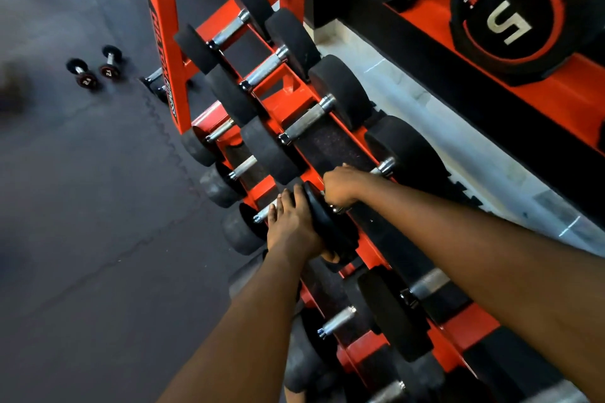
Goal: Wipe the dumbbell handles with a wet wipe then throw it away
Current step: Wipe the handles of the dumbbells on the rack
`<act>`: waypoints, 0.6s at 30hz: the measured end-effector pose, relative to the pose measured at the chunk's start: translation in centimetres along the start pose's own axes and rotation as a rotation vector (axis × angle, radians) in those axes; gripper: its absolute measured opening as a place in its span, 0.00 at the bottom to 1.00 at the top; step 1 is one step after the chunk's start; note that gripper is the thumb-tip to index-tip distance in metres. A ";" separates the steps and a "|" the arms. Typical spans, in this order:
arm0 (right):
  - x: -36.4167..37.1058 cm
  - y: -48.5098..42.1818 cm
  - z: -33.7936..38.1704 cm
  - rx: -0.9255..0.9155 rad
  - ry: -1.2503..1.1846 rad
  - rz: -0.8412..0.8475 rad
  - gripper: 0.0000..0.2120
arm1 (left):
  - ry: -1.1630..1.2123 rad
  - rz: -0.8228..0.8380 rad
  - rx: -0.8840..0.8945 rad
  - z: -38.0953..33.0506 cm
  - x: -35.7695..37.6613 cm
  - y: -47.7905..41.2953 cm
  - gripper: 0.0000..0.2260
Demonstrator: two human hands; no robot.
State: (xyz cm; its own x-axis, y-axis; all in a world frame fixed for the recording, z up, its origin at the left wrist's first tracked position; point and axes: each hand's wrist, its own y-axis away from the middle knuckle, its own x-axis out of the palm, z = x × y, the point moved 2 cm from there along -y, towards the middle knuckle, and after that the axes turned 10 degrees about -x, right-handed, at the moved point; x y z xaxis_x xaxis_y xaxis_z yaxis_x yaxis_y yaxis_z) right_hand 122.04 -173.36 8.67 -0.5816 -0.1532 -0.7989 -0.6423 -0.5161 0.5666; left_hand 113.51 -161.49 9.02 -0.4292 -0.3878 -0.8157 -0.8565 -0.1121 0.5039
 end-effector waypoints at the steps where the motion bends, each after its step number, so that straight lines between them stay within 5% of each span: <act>1: 0.2 -0.1 0.1 -0.022 0.035 -0.024 0.15 | 0.003 -0.003 -0.006 0.0 -0.1 0.1 0.70; 7: 3.1 3.7 -0.4 -0.179 0.134 -0.328 0.14 | -0.004 0.001 -0.023 0.2 0.0 0.1 0.69; 15: 0.1 0.8 0.4 -0.045 0.015 -0.084 0.12 | -0.025 -0.003 -0.005 0.2 -0.1 0.0 0.70; 18: 0.7 2.0 0.7 -0.070 0.028 -0.167 0.11 | -0.015 0.000 -0.014 0.2 -0.1 -0.1 0.70</act>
State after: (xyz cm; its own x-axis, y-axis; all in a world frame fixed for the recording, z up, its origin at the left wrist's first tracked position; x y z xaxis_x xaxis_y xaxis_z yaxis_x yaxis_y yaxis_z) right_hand 120.00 -173.92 9.33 -0.4552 -0.0830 -0.8865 -0.6920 -0.5936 0.4109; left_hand 113.54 -161.24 8.95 -0.4332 -0.3744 -0.8198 -0.8524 -0.1253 0.5076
